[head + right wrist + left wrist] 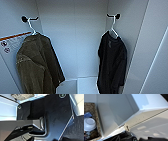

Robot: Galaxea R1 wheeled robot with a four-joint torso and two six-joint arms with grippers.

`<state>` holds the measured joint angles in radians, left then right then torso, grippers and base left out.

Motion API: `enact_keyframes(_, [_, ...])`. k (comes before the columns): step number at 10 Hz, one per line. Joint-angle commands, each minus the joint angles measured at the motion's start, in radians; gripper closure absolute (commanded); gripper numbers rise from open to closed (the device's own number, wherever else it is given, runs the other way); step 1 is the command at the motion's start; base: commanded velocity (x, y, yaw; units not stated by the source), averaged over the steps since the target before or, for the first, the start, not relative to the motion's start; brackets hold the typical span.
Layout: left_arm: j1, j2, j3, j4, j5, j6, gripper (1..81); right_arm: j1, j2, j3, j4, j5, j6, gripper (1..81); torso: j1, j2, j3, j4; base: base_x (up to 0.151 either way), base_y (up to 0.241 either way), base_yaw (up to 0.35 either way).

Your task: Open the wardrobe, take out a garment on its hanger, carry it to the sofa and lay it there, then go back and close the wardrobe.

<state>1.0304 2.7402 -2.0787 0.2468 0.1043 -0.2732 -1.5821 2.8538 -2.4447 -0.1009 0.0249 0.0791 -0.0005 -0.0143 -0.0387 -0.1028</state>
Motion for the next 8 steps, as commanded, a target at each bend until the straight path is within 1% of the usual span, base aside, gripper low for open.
enact_keyframes(1, [-0.222,0.009,0.09,-0.011,0.156,-0.032,1.0,0.047,-0.005,0.001,0.013,-0.056,0.001,1.0,0.001,0.0,0.0,0.0,0.0,0.0,0.0])
enact_keyframes(3, [-0.308,-0.008,0.182,-0.009,0.221,-0.075,1.0,0.056,0.001,0.0,0.013,-0.057,0.001,1.0,0.001,0.0,0.0,0.0,0.0,0.0,0.0])
enact_keyframes(4, [-0.342,-0.019,0.221,-0.008,0.241,-0.095,1.0,0.058,0.003,-0.002,0.013,-0.057,0.001,1.0,0.001,0.0,0.0,0.0,0.0,0.0,0.0])
enact_keyframes(6, [-0.404,-0.048,0.272,-0.004,0.25,-0.136,1.0,0.058,0.008,-0.013,0.013,-0.057,0.001,1.0,0.001,0.0,0.0,0.0,0.0,0.0,0.0])
enact_keyframes(8, [-0.506,-0.066,0.307,-0.006,0.285,-0.202,1.0,0.059,0.02,-0.033,0.012,-0.059,0.001,1.0,0.001,0.0,0.0,0.0,0.0,0.0,0.0])
